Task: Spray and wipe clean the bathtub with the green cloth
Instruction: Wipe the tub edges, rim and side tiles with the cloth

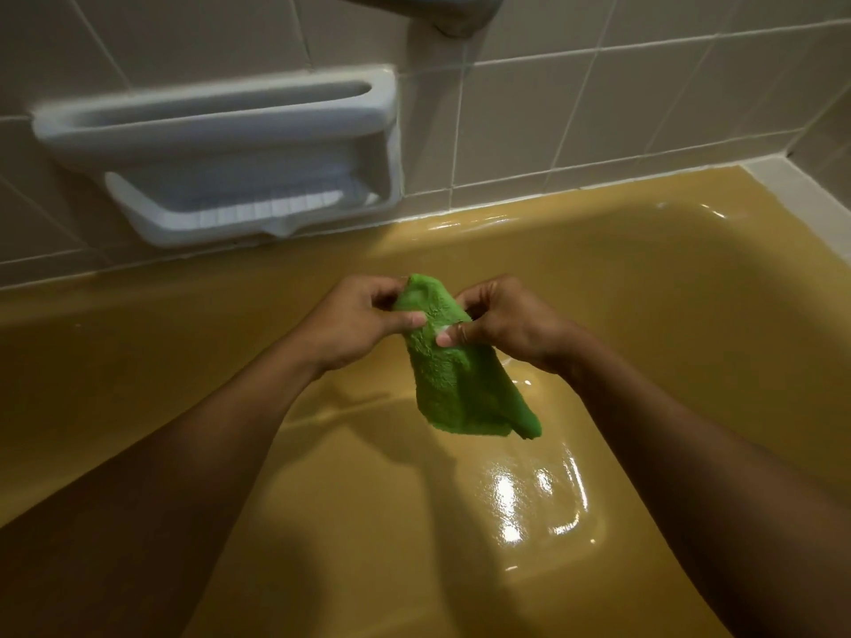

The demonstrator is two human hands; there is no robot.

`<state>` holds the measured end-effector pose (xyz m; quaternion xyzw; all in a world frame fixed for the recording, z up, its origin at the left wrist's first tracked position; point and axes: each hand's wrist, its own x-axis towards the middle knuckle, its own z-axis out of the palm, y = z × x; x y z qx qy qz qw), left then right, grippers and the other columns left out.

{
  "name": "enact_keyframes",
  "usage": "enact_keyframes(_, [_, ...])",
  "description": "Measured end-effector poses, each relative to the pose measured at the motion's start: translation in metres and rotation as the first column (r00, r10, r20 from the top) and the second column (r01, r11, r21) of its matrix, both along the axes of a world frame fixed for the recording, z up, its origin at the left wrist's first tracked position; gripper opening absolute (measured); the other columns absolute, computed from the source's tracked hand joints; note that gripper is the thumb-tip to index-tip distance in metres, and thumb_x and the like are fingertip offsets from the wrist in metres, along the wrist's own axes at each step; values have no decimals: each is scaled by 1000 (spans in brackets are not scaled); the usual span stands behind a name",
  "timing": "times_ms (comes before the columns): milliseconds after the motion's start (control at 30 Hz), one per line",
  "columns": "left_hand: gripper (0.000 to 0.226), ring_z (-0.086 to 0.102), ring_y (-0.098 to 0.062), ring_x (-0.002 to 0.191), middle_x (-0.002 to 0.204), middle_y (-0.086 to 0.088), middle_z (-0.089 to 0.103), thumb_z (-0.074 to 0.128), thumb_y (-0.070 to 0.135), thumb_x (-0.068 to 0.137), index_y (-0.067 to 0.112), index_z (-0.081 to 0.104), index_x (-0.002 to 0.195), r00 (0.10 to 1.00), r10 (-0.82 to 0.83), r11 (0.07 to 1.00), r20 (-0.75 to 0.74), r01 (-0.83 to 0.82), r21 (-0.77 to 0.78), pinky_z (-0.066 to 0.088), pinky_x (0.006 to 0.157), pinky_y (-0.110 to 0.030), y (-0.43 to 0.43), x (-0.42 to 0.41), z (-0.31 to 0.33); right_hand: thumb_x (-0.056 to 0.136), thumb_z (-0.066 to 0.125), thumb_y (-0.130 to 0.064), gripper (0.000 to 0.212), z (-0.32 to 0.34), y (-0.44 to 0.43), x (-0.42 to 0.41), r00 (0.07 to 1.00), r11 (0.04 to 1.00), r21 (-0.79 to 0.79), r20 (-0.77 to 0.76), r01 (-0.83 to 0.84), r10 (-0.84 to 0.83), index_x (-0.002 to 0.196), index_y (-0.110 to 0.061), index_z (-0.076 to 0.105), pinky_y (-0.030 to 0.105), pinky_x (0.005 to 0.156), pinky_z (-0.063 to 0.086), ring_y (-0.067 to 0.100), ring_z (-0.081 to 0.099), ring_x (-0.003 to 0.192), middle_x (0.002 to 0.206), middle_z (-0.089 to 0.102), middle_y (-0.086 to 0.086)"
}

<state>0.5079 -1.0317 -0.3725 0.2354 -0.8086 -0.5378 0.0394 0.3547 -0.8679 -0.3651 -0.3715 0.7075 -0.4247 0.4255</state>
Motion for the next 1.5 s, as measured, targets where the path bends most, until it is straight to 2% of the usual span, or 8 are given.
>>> enact_keyframes(267, [13,77,-15,86,98,-5,80,61,9,101,16,70,108,944,321,909,-72,-286,303,62,72,-27,-23,31,20,80,86,-21,21,-18,0,-23,966,933,298,-96,-202,240,97,-11,79,38,75,62,28,76,81,87,79,9])
enact_keyframes(433, [31,72,-31,109,124,-18,72,47,13,108,4,59,135,908,420,713,-4,-327,620,64,76,-39,-42,69,31,81,84,-22,18,-15,-32,-8,987,988,18,-59,152,-150,94,-10,78,30,75,55,15,70,79,88,78,6])
enact_keyframes(600, [36,71,-34,111,129,-20,70,46,15,109,7,54,143,865,502,543,4,-319,777,63,81,-51,-45,90,33,78,85,-40,41,-20,-85,56,705,704,-123,-42,700,-708,112,-21,71,35,80,55,20,70,98,103,73,0])
enact_keyframes(700, [34,73,-34,109,126,-18,72,45,16,109,11,54,142,867,498,516,7,-302,802,63,79,-51,-45,96,38,88,72,-55,54,-7,-101,112,709,784,147,352,603,-611,133,-30,57,46,87,50,26,63,111,124,65,-3])
enact_keyframes(767, [33,73,-35,109,125,-16,72,45,17,110,13,54,141,880,475,531,14,-299,793,63,79,-52,-47,101,43,96,61,-55,44,-3,-104,142,683,843,116,533,526,-499,135,-33,59,53,92,52,28,63,114,129,66,-4])
enact_keyframes(1033, [32,71,-32,113,129,-15,70,46,15,110,14,53,141,916,401,626,5,-278,728,64,78,-49,-59,116,55,104,57,-22,37,-14,-100,196,689,840,-153,656,520,-307,141,-24,58,41,84,59,28,71,110,124,72,9])
enact_keyframes(1333, [27,75,-31,105,121,-13,74,49,12,108,14,59,134,927,375,673,5,-276,686,63,75,-50,-57,100,65,106,54,-24,24,-9,-102,183,727,762,-154,465,629,-505,123,-19,71,49,93,59,28,74,103,106,78,7])
enact_keyframes(1500, [24,78,-25,93,115,-9,77,51,16,108,17,61,130,894,447,673,25,-355,649,63,74,-45,-65,83,62,103,58,-33,22,-1,-110,157,798,761,-251,103,599,-594,116,-29,75,47,94,57,12,72,100,103,77,-8])
